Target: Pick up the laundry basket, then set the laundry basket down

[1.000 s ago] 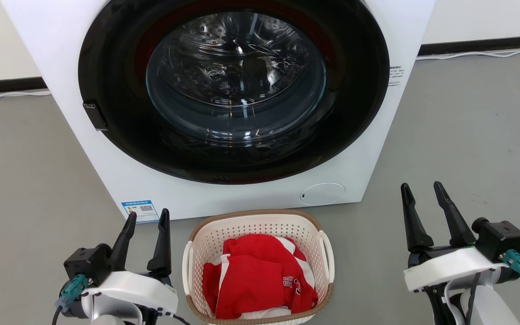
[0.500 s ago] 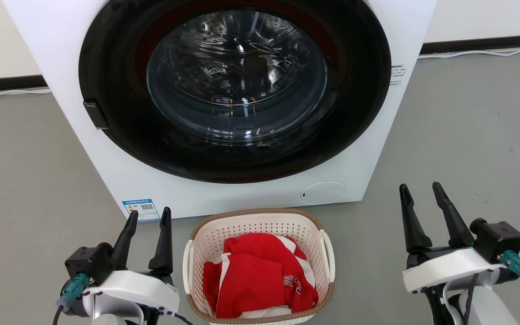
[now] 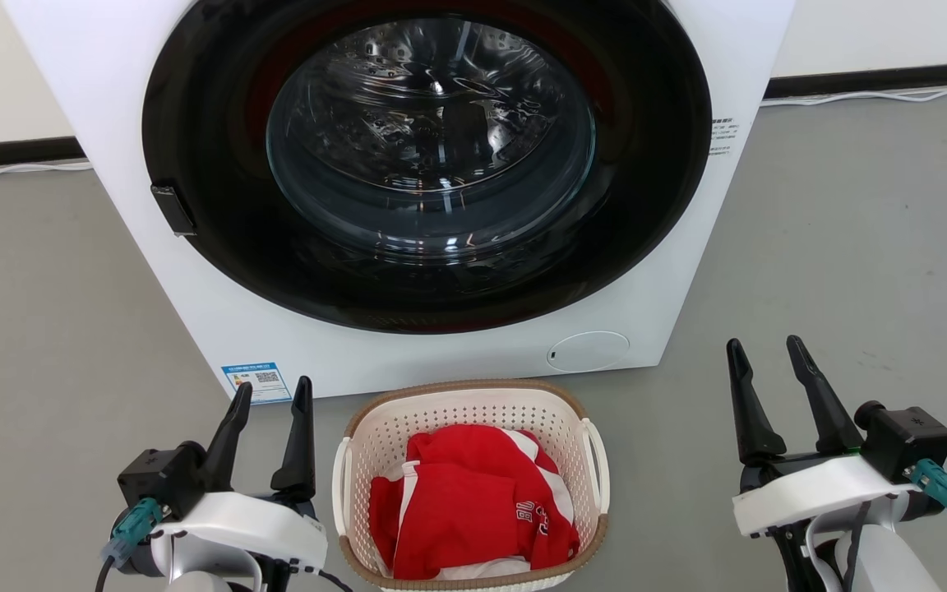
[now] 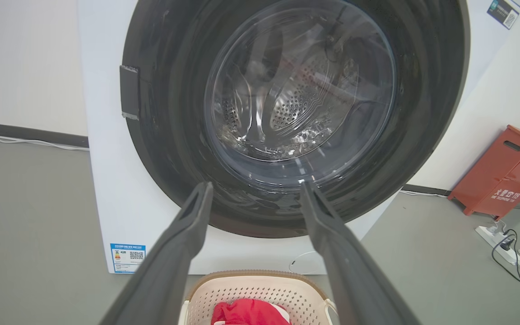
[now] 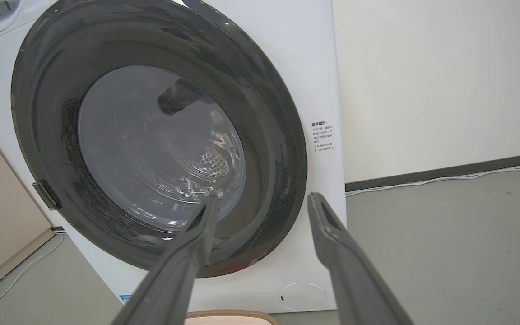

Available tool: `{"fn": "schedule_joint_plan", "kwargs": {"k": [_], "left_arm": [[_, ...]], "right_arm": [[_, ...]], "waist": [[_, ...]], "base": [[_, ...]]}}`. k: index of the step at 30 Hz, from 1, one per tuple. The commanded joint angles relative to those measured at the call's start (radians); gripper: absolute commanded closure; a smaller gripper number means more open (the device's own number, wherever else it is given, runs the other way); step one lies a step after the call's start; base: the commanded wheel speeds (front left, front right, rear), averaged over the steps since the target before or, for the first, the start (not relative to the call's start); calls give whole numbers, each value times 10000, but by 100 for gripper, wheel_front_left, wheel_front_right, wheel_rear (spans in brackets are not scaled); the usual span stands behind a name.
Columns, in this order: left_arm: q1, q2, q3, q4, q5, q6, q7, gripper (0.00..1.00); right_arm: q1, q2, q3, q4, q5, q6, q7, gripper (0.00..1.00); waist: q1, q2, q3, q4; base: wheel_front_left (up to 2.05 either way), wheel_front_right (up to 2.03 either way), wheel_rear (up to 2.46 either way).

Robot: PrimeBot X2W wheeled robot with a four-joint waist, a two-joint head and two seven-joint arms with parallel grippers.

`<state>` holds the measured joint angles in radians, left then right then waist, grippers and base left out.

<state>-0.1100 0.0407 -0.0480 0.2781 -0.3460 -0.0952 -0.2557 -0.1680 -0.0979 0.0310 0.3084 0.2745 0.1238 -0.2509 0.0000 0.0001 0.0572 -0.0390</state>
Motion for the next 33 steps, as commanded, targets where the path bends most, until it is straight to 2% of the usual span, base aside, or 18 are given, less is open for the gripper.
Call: {"fn": "schedule_joint_plan", "kwargs": {"k": [1,3,4,10,14,19,33], "left_arm": [[-180,95,266,-310,-52,60,-61,0],[-176,95,205,-279,-188,10,-61,0],[0,2,-57,4,-193,-4,1,100],[117,-65,-13,426,-476,-12,108,100],[128,-60,39,392,-874,-23,226,100],[124,-52,110,356,-1475,-40,394,100],[111,-35,281,276,-2762,-76,771,100]], "right_arm": [[-176,-11,190,-215,-9,69,-109,0],[-182,-22,204,-190,15,69,-109,0],[0,1,5,19,5,0,0,100],[227,112,4,356,309,-2,109,100],[254,124,-46,311,734,0,228,100],[270,142,-115,267,1379,4,400,100],[305,181,-267,165,2761,11,772,100]], "waist": [[0,-1,0,5],[0,-1,3,8],[0,-1,2,6],[3,-1,-11,13],[23,-1,-52,27],[1,-1,-57,45],[1,-1,-111,85]], "base": [[0,0,0],[0,0,0],[0,0,0],[0,0,0],[0,0,0],[0,0,0],[0,0,0]]}}
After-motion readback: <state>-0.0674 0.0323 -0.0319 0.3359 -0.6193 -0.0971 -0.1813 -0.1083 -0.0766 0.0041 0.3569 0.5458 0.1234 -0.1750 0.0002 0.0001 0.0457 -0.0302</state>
